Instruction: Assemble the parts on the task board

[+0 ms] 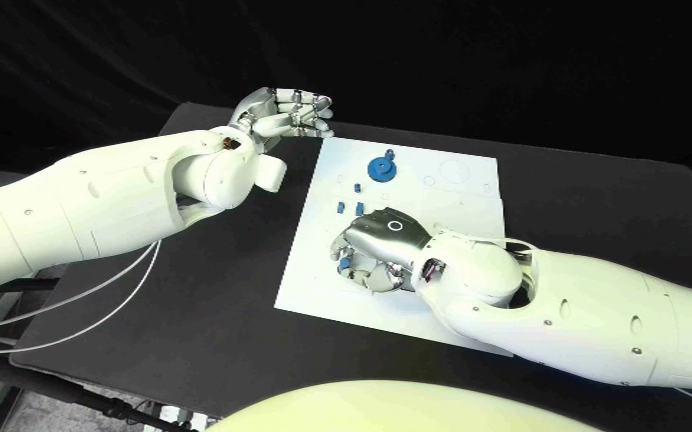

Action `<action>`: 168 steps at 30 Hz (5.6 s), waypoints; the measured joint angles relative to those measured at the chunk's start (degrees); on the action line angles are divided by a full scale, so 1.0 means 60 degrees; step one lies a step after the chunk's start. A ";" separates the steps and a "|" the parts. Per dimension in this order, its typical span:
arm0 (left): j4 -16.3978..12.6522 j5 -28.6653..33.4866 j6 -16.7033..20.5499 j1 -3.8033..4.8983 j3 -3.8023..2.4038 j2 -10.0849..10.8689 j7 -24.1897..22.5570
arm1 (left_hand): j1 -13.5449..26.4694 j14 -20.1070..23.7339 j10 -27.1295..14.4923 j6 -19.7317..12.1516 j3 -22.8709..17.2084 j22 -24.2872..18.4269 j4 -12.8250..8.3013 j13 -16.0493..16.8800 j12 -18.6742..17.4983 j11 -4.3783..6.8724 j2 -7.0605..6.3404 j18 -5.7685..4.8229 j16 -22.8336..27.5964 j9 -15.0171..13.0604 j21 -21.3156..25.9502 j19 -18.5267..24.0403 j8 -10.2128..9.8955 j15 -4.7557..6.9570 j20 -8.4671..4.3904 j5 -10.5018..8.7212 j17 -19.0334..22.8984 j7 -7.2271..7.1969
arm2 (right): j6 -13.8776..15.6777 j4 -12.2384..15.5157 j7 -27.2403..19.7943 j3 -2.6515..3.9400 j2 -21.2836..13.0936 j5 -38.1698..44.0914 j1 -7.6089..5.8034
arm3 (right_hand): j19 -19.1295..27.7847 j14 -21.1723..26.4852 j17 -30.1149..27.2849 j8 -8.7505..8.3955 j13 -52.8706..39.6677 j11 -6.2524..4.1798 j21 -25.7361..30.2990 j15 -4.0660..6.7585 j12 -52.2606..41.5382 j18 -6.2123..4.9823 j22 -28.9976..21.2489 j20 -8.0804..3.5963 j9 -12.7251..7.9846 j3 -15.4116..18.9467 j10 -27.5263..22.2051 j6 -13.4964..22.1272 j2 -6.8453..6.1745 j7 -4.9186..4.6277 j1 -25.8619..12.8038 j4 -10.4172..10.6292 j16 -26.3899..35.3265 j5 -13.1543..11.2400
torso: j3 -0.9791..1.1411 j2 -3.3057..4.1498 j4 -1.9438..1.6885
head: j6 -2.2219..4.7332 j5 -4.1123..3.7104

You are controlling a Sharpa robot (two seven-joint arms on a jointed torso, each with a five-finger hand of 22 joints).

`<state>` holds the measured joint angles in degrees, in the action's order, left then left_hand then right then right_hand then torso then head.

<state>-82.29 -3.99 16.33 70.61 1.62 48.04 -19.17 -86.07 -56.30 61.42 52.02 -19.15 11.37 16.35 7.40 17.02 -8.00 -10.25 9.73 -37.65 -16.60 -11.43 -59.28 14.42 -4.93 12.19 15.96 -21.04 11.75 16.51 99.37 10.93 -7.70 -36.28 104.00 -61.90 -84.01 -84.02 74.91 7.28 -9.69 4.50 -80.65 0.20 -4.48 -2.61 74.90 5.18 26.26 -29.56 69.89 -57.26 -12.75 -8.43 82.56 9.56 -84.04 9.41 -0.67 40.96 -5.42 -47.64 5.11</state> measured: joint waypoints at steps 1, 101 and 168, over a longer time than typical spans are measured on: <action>-0.0001 0.0000 0.0000 0.0000 0.0000 0.0004 0.0001 | 0.0002 0.0000 0.0000 0.0000 0.0000 0.0000 0.0000 0.0000 0.0000 0.0000 0.0002 0.0000 0.0000 0.0000 0.0000 0.0000 0.0000 0.0000 0.0000 0.0000 0.0000 0.0000 | 0.0001 -0.0003 0.0005 -0.0003 0.0000 0.0004 0.0001 | -0.0001 0.0000 0.0000 0.0000 -0.0001 -0.0012 0.0017 0.0000 0.0032 0.0000 0.0000 0.0037 -0.0004 -0.0017 -0.0053 0.0017 -0.0029 -0.0003 -0.0029 0.0017 0.0000 0.0000 | 0.0000 0.0000 0.0000 | 0.0000 -0.0001; -0.0296 0.0092 -0.0012 0.0000 0.0127 0.0375 0.0030 | 0.0011 0.0000 0.0001 0.0000 -0.0052 -0.0034 0.0000 0.0015 0.0042 0.0001 0.0010 0.0000 0.0000 -0.0013 0.0040 0.0000 0.0041 0.0000 0.0000 0.0000 -0.0028 0.0000 | 0.1836 0.2065 0.3165 -0.0365 -0.4089 -0.4081 0.0413 | 0.0000 0.0000 0.0001 0.2458 -1.0875 -0.0496 -0.1296 0.0311 -1.2742 0.0228 0.0006 -0.0281 0.1862 0.5041 0.2204 0.1037 0.1230 0.0363 -0.1434 0.1057 -0.0804 0.1051 | -0.0060 -0.0153 0.0254 | 0.0086 -0.1687; -0.0286 0.0097 -0.0085 0.0001 0.0129 0.0360 0.0133 | 0.0049 0.0000 -0.0034 -0.0070 -0.0105 -0.0062 0.0002 0.0019 0.0042 0.0036 -0.0028 -0.0001 0.0000 -0.0017 0.0075 0.0000 0.0032 0.0000 0.0000 0.0000 -0.0042 -0.0001 | 0.1445 0.2158 0.3695 -0.0354 -0.2983 -0.4677 0.0197 | -0.0001 -0.0018 0.0003 0.3039 -1.0869 -0.0806 -0.1518 0.0604 -1.2778 0.0373 0.0007 -0.0489 0.1603 0.3028 0.2372 -0.0170 0.0978 0.0819 -0.4430 0.1218 -0.0870 0.0720 | -0.0060 -0.0151 0.0256 | 0.0064 -0.1545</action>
<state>-84.00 -3.40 15.82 70.62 2.39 50.20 -18.37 -85.78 -56.30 61.22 51.60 -19.78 11.00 16.36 7.51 17.27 -7.78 -10.42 9.73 -37.65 -16.70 -10.99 -59.28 14.62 -4.93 12.19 15.96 -21.30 11.74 25.18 112.31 33.10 -9.82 -54.18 75.94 -60.72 -84.01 -84.13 74.93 25.52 -74.91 -0.33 -89.76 3.82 -81.15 -0.37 74.95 2.24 35.88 -11.40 84.13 -58.28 -6.89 -3.52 55.98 16.87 -89.26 13.73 -1.03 40.05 -3.88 -47.25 -4.16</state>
